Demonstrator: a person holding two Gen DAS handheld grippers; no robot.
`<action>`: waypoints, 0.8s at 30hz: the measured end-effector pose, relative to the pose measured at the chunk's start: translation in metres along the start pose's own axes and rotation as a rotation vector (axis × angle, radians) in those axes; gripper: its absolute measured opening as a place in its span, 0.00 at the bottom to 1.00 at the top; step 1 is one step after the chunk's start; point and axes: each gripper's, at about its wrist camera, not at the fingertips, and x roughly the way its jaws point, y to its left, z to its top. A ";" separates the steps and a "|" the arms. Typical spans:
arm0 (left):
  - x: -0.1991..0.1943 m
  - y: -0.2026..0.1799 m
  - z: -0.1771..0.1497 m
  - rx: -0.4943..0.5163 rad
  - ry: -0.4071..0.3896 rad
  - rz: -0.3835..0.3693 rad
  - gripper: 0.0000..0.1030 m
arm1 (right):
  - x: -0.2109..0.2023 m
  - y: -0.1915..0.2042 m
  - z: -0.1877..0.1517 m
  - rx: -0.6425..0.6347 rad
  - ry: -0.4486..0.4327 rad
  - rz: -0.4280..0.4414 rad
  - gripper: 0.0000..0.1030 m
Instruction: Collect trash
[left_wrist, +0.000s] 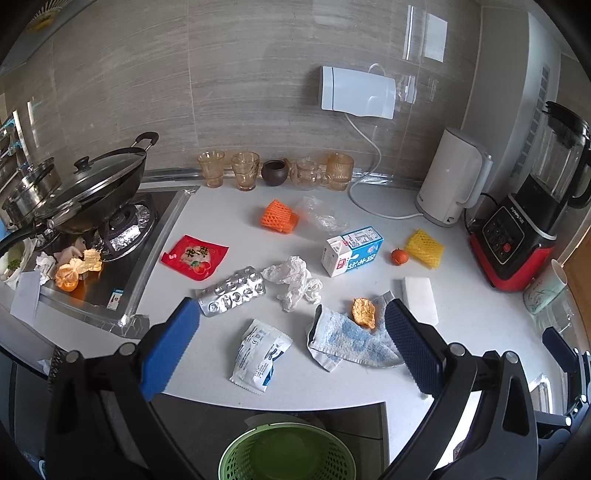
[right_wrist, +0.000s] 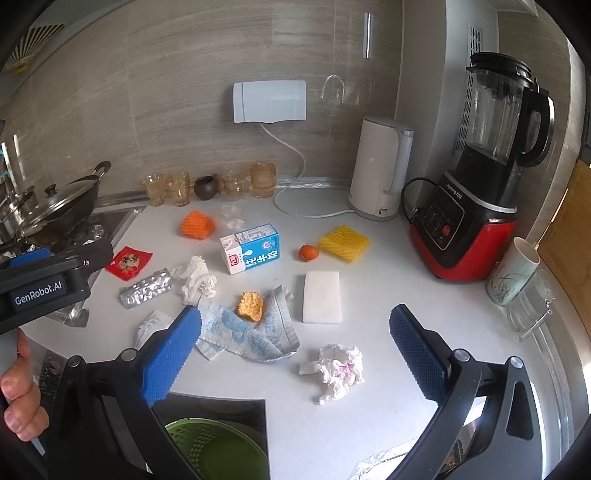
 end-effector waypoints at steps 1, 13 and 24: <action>0.000 0.001 0.001 -0.002 0.002 -0.002 0.93 | 0.000 0.000 0.000 0.002 0.002 0.001 0.98; 0.001 0.003 0.001 -0.003 0.011 -0.004 0.93 | 0.003 0.001 0.001 0.006 0.015 -0.005 0.98; 0.008 0.006 -0.002 -0.001 0.018 -0.006 0.93 | 0.004 0.001 0.001 0.007 0.019 -0.003 0.98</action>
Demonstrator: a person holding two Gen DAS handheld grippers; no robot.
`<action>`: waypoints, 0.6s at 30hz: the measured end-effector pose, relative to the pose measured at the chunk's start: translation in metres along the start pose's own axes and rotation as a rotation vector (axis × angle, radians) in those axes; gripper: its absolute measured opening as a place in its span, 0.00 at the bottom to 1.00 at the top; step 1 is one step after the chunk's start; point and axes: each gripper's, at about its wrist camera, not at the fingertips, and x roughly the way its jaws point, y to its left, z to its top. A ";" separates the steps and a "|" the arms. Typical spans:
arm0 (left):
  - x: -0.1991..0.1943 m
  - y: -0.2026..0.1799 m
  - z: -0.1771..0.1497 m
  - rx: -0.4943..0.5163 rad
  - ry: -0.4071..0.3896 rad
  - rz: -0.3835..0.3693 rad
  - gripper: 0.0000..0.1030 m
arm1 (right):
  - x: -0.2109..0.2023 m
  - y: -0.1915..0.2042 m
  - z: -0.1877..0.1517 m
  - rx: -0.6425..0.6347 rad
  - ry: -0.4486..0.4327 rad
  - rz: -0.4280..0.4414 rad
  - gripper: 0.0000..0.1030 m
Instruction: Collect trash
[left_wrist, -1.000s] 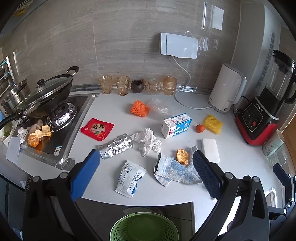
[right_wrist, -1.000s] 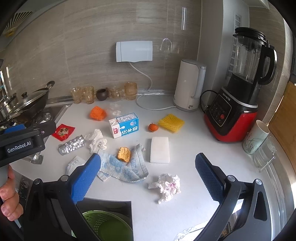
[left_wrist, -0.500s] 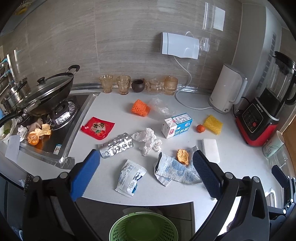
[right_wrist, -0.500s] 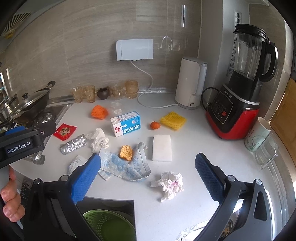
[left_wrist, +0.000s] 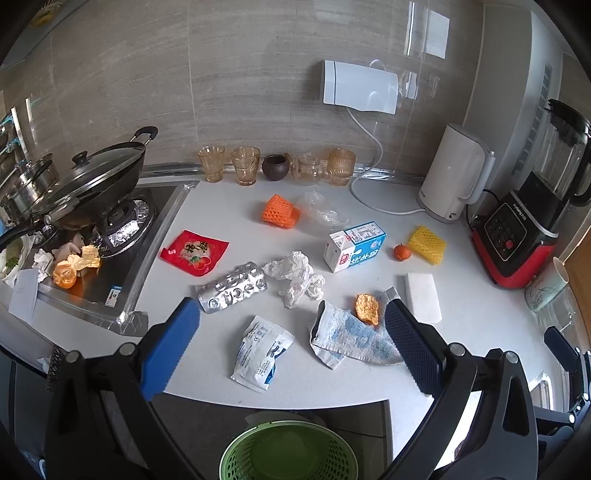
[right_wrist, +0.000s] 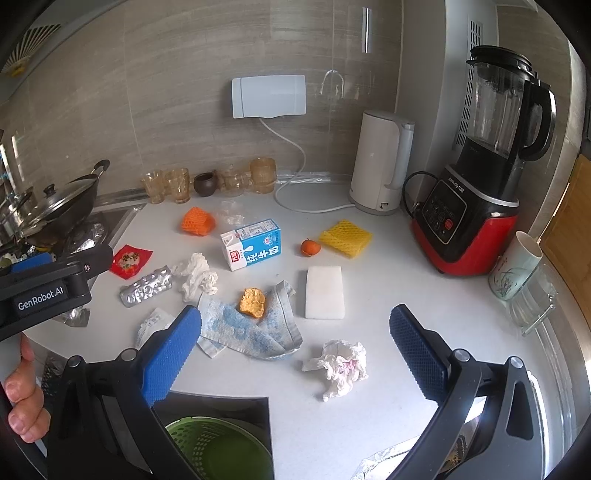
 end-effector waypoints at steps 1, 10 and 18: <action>0.001 0.000 0.000 -0.002 0.001 -0.002 0.93 | 0.000 0.000 0.000 0.000 0.000 0.000 0.98; 0.001 0.001 0.000 -0.002 0.001 -0.001 0.93 | 0.000 0.000 0.000 0.001 0.002 0.000 0.98; 0.003 0.004 0.000 -0.004 0.003 -0.004 0.93 | 0.000 0.000 0.000 0.001 0.003 0.001 0.98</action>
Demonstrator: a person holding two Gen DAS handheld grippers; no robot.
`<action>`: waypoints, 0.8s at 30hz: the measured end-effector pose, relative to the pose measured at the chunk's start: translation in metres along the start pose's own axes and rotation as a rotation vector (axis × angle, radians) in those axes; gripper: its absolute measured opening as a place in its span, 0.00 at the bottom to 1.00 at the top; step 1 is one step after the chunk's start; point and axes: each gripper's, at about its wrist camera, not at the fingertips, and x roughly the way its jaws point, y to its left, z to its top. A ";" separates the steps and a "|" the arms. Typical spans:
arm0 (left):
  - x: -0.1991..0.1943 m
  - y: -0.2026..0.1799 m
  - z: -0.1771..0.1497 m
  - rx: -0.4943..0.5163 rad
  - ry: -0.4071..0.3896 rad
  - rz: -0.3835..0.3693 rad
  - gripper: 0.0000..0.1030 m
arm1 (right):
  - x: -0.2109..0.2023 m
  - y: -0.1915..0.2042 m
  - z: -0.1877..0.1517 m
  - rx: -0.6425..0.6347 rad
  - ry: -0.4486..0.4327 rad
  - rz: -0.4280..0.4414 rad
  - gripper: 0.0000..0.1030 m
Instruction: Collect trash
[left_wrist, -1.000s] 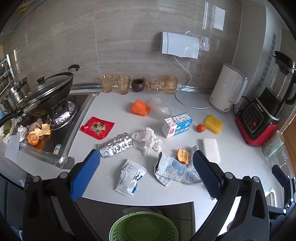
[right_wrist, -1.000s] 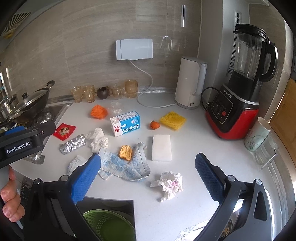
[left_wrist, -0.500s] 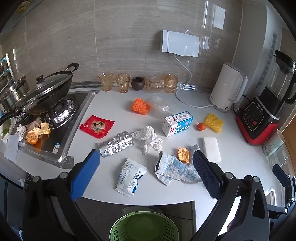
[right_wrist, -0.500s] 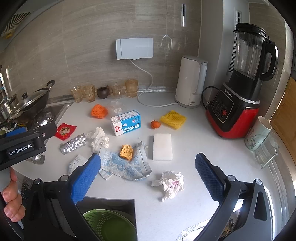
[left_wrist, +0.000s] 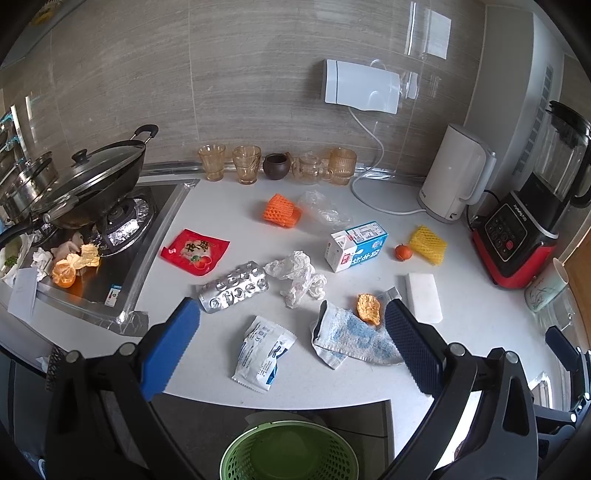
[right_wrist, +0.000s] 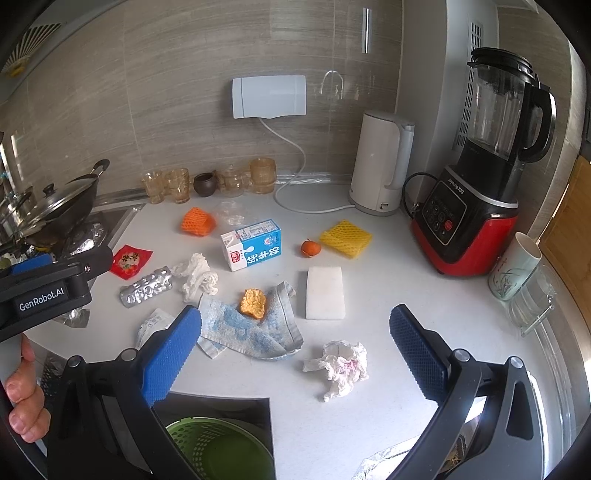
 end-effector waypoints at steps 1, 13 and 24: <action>0.000 0.000 0.000 0.000 0.000 -0.001 0.93 | 0.000 0.000 0.000 0.000 0.001 -0.001 0.98; 0.008 0.011 0.001 0.002 0.013 -0.020 0.93 | 0.000 0.011 0.002 0.004 0.016 -0.034 0.98; 0.033 0.045 0.002 0.079 0.024 -0.072 0.93 | 0.020 0.027 0.006 0.053 0.043 -0.035 0.98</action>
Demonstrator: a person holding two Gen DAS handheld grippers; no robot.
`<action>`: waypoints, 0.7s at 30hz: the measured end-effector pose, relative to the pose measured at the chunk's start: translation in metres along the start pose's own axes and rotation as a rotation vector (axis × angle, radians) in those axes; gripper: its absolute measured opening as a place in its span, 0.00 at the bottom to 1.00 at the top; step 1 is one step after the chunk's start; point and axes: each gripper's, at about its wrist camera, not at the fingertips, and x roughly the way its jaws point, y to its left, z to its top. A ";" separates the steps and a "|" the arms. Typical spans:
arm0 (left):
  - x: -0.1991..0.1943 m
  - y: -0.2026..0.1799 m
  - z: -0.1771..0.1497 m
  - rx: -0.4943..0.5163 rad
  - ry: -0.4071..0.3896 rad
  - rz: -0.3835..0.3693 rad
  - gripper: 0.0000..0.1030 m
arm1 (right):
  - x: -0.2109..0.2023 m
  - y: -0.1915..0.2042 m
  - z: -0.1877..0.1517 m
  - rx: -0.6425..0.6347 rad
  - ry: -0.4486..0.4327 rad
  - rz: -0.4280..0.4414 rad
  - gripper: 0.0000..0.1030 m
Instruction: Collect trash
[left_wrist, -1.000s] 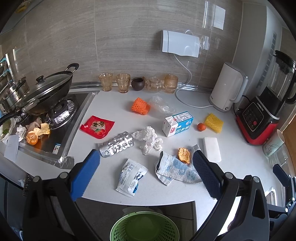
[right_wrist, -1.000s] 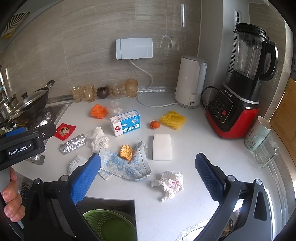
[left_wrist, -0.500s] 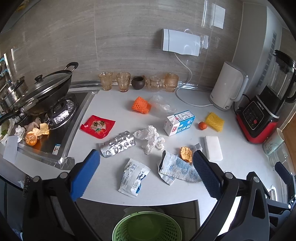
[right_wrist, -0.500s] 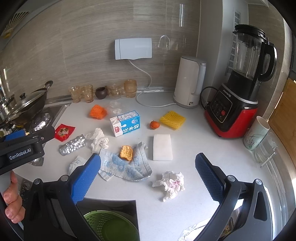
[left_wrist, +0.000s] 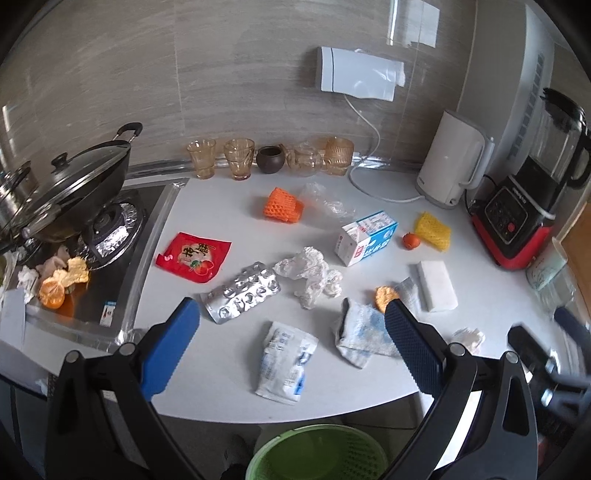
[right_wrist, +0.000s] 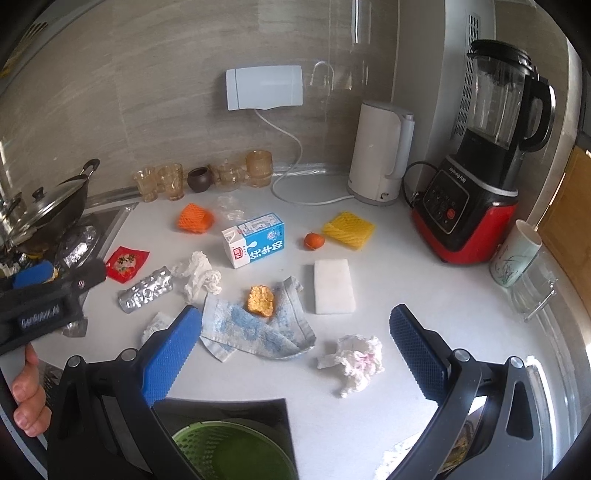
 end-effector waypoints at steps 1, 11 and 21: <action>0.006 0.007 -0.001 0.015 0.006 0.002 0.93 | 0.004 0.003 0.001 0.006 0.001 -0.001 0.98; 0.064 0.074 0.012 0.106 0.054 -0.082 0.93 | 0.069 0.050 0.021 0.125 0.032 -0.017 0.98; 0.160 0.089 0.054 0.366 0.057 -0.263 0.93 | 0.179 0.080 0.059 0.389 0.091 -0.215 0.98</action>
